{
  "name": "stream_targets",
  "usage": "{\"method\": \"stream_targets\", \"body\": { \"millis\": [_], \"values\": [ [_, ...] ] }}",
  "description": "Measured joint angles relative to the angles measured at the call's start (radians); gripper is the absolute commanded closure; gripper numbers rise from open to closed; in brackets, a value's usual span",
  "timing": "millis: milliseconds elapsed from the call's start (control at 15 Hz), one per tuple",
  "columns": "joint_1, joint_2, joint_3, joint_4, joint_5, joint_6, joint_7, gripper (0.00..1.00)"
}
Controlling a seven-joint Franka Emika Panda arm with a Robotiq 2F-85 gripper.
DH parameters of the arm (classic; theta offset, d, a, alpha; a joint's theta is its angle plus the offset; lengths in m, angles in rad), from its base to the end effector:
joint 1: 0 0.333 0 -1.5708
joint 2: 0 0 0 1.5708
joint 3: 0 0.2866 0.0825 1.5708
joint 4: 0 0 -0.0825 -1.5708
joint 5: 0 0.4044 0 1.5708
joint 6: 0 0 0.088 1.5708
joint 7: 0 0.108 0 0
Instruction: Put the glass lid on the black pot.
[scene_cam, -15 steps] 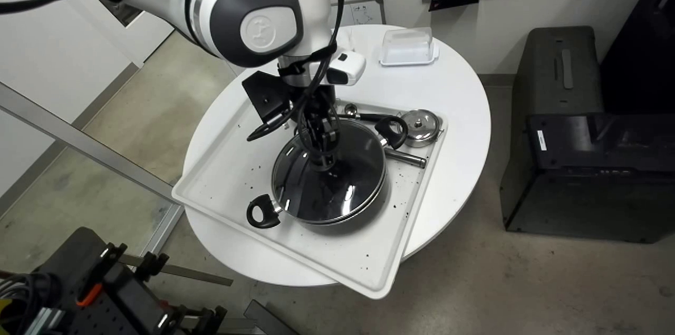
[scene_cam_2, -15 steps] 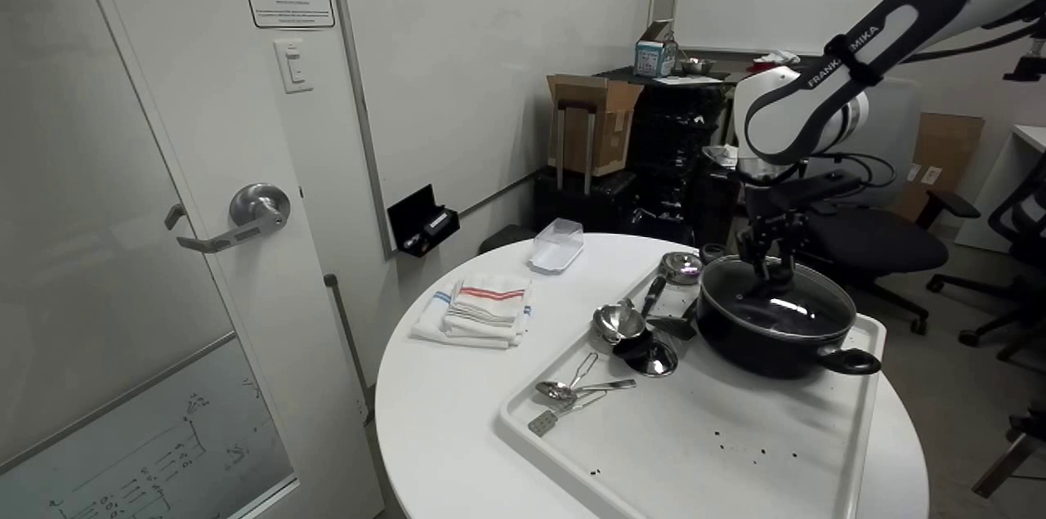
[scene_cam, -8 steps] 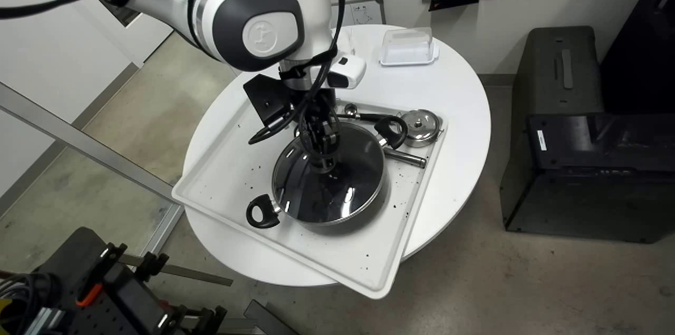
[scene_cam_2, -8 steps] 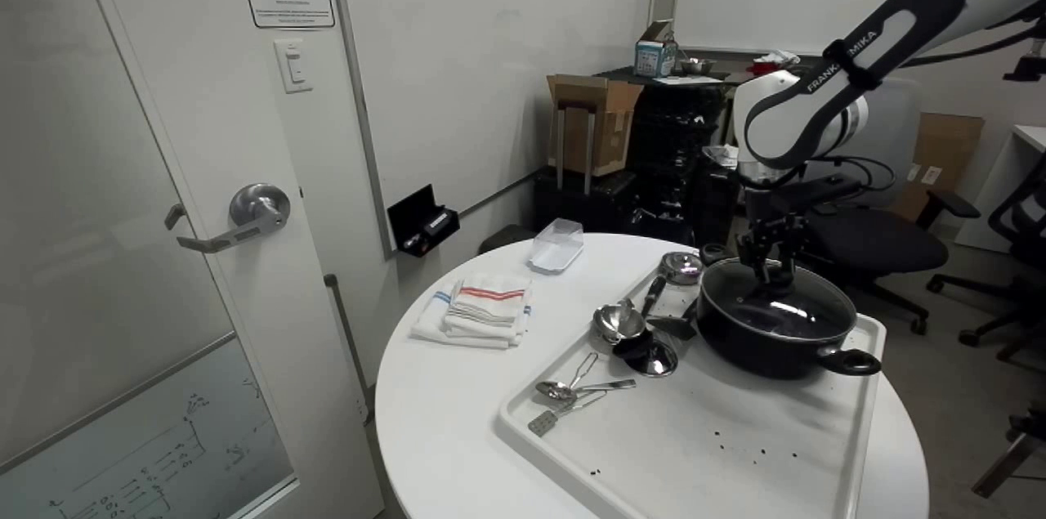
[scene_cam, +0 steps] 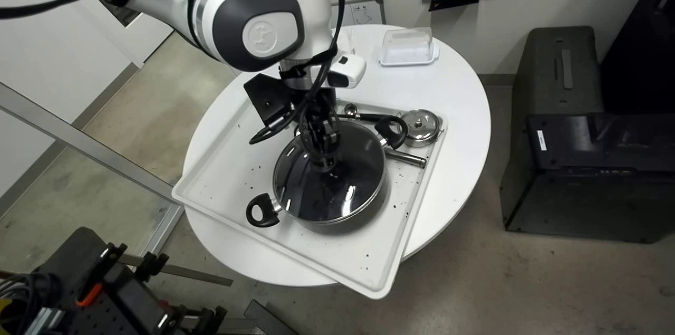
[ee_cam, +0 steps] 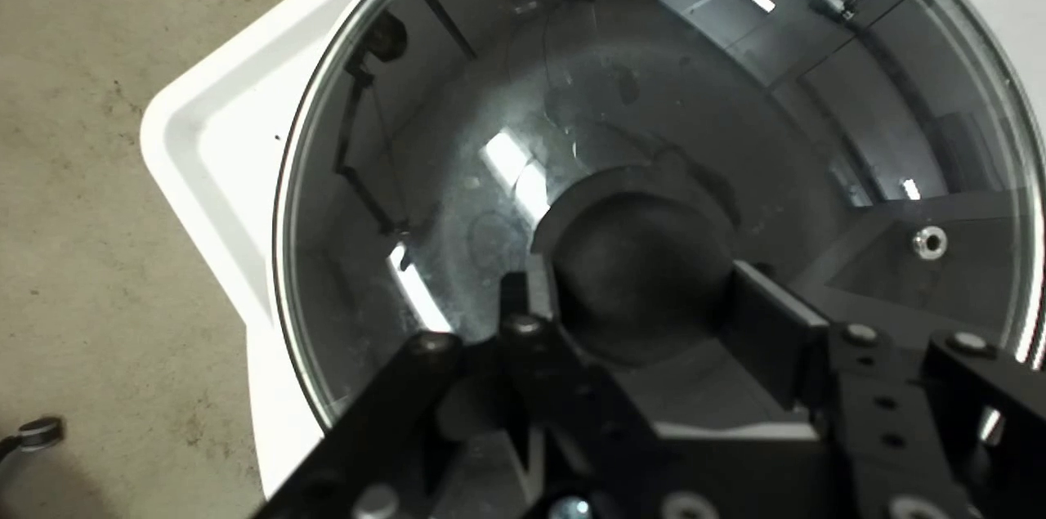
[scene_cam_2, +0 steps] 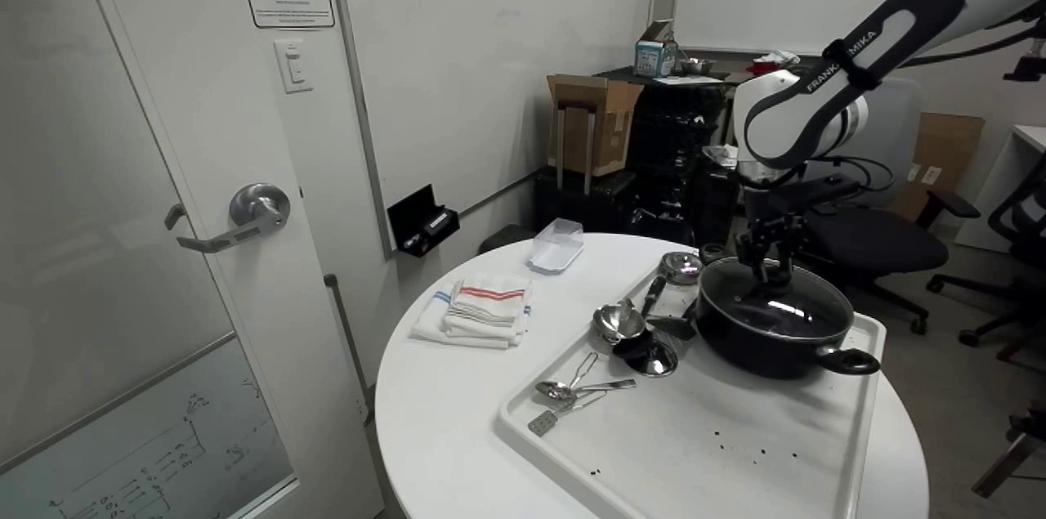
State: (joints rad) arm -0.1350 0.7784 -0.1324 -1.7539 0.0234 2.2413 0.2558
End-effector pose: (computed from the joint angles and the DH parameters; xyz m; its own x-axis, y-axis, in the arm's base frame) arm 0.5920 -0.1628 0.0698 0.8325 -0.4939 -0.2511 -0.4714 -0.8695 0.1476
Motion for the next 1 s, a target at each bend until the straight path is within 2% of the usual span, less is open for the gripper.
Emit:
{"method": "stream_targets", "body": {
  "millis": [333, 400, 467, 667, 1000],
  "values": [
    [-0.001, 0.004, 0.003, 0.000, 0.031, 0.012, -0.003, 0.74],
    [-0.001, 0.004, 0.004, 0.000, 0.034, 0.012, -0.004, 0.24],
    [-0.001, 0.004, 0.004, 0.000, 0.036, 0.013, -0.004, 0.23],
    [-0.002, 0.001, 0.006, 0.000, 0.037, 0.013, -0.005, 0.01],
    [0.000, -0.021, 0.018, -0.005, 0.037, 0.013, -0.023, 0.00]
  ]
}}
